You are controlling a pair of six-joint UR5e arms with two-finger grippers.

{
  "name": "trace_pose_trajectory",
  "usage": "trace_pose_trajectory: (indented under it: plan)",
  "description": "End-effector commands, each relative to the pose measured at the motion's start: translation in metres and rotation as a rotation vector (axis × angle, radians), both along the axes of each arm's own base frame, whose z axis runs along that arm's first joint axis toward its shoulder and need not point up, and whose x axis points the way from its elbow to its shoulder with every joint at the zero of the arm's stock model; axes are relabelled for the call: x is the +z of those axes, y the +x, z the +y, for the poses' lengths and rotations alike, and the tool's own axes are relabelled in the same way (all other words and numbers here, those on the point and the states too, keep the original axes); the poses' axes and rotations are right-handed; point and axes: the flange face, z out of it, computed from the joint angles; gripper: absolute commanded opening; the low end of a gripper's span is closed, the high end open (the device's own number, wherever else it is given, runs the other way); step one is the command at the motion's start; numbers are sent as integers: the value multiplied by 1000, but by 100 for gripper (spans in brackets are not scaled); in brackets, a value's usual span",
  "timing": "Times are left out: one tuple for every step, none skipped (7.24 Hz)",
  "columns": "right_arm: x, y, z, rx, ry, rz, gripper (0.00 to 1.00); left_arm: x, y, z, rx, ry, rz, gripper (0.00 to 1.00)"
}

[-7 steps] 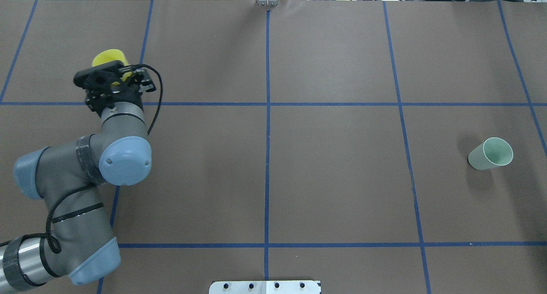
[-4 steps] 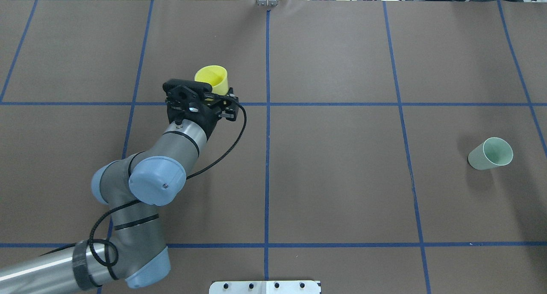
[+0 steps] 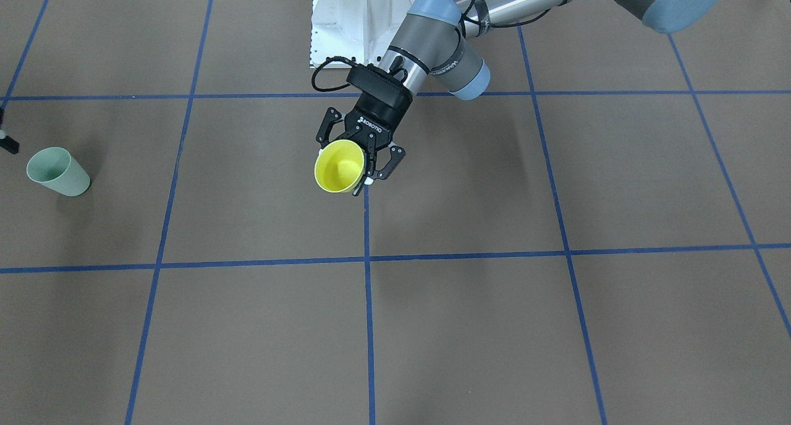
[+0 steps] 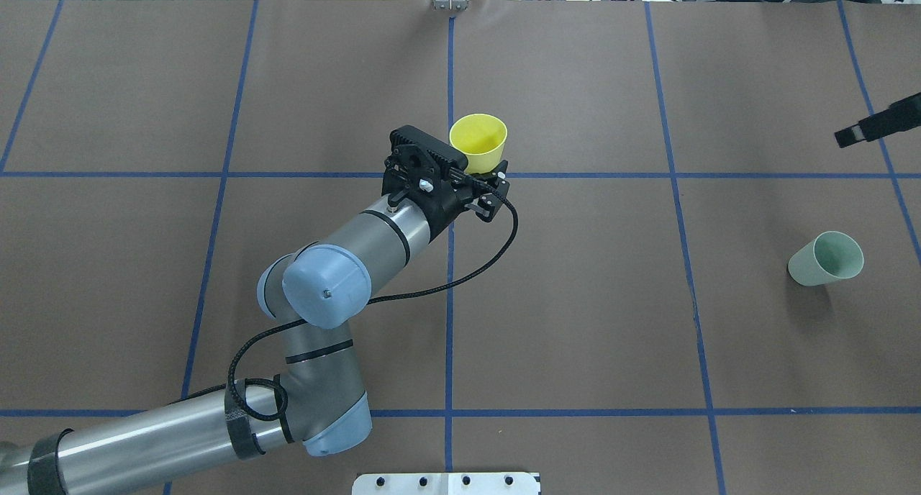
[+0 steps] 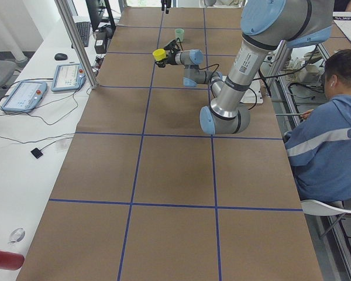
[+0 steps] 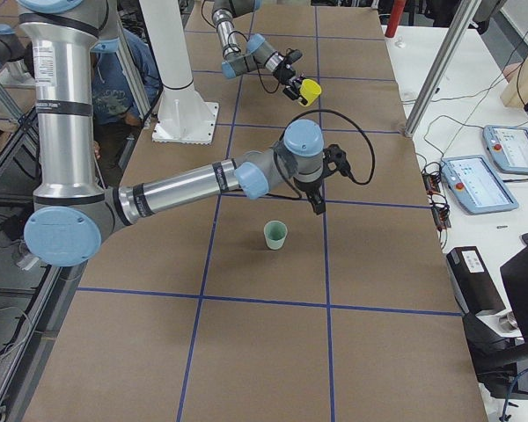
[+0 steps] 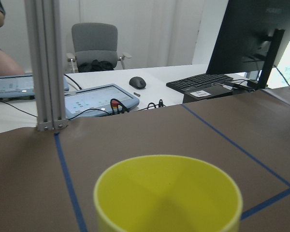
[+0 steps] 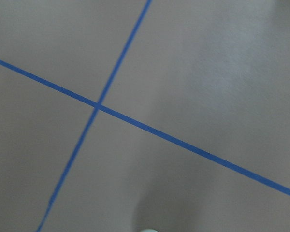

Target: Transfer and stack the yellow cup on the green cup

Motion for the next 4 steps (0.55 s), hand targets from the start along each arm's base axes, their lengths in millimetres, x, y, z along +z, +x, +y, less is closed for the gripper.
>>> trace_pose_trajectory:
  plan:
    - [-115,-135,6,-61,-48,-85,100,8,5,-10,-3,177,-101,45]
    - [-152,-171,9,-81,-79,-121,100,9,4,-11,-10,215,-137,45]
    - [-178,-191,14,-104,-61,-144,100,8,7,-6,22,224,-136,52]
    - [-198,-216,17,-127,-49,-145,100,12,10,-4,26,223,-142,53]
